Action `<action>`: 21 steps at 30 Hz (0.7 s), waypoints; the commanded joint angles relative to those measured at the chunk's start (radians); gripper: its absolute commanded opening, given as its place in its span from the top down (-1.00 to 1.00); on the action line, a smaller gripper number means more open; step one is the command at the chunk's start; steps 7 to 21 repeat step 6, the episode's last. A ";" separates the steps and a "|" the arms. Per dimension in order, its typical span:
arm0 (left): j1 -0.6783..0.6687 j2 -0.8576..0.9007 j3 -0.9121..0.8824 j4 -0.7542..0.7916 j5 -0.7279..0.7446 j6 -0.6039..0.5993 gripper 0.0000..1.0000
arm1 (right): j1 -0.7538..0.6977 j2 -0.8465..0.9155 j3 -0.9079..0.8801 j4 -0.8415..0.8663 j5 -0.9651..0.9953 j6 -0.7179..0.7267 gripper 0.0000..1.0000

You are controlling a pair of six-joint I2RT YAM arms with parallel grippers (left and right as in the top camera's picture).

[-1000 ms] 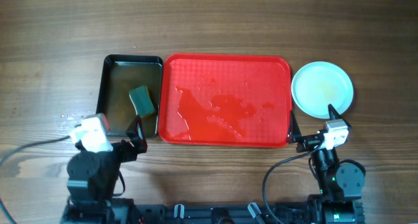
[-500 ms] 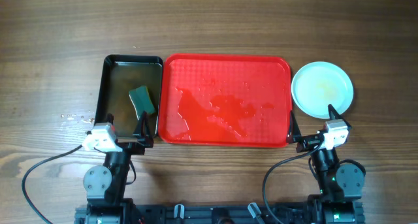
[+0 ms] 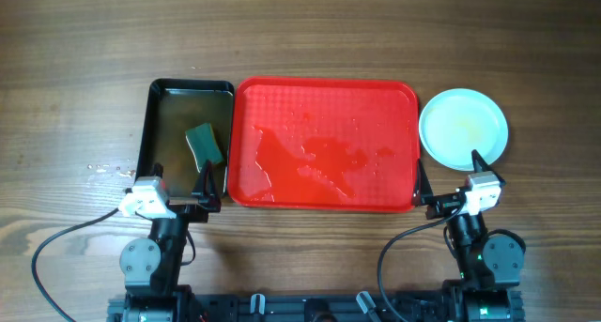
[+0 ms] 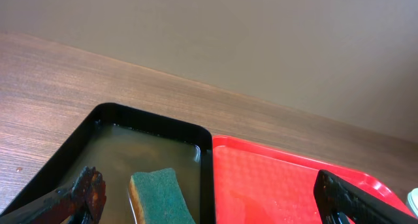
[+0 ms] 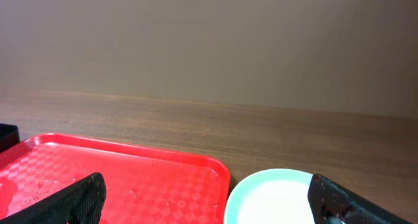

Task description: Clean dirty plates on tray and stack at the side

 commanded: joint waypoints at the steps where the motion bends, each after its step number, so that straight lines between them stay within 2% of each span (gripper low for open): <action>1: 0.004 -0.008 -0.005 -0.002 0.023 0.021 -1.00 | -0.003 -0.009 -0.001 0.003 -0.016 0.003 -0.99; 21: 0.004 -0.008 -0.005 -0.002 0.023 0.021 -1.00 | -0.003 -0.009 -0.001 0.003 -0.016 0.003 -0.99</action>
